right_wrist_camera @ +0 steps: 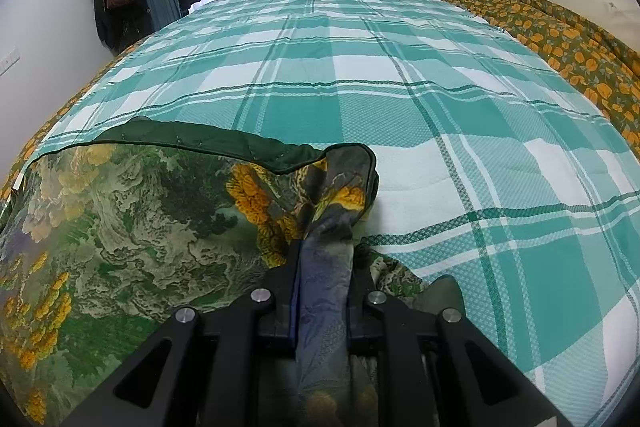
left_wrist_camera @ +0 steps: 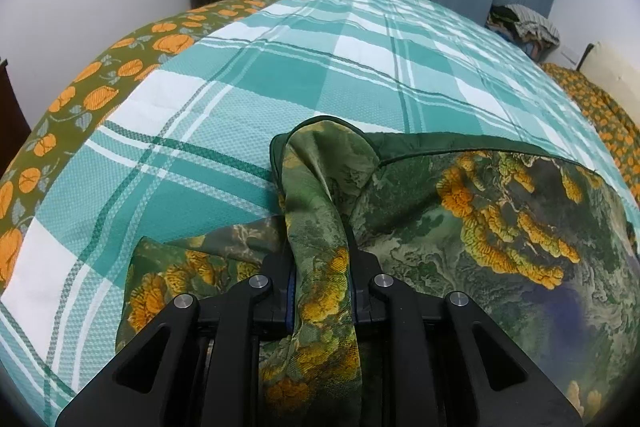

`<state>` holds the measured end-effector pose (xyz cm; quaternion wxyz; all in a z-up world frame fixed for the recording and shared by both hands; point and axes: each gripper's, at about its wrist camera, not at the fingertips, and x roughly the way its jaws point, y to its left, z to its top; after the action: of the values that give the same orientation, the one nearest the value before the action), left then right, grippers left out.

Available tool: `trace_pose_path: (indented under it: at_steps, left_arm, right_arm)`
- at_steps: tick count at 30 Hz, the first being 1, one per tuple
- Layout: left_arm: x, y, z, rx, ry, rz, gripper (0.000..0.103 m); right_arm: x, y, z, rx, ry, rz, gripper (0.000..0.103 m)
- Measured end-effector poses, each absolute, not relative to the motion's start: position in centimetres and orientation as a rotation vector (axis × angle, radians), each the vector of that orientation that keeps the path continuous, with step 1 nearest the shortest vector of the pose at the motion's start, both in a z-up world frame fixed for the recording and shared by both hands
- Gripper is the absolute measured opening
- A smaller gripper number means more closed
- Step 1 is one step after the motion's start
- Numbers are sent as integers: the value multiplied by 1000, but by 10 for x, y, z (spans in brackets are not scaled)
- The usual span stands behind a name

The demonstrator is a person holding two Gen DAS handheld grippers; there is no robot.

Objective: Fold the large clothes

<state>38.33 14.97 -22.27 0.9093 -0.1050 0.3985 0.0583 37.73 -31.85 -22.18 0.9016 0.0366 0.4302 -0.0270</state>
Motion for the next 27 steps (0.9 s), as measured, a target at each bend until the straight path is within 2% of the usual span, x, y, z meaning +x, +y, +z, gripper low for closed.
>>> trace_pose_path:
  at_steps: [27]
  left_arm:
    - [383, 151, -223, -220, 823, 118, 18]
  right_arm:
    - [376, -323, -223, 99, 877, -48, 16]
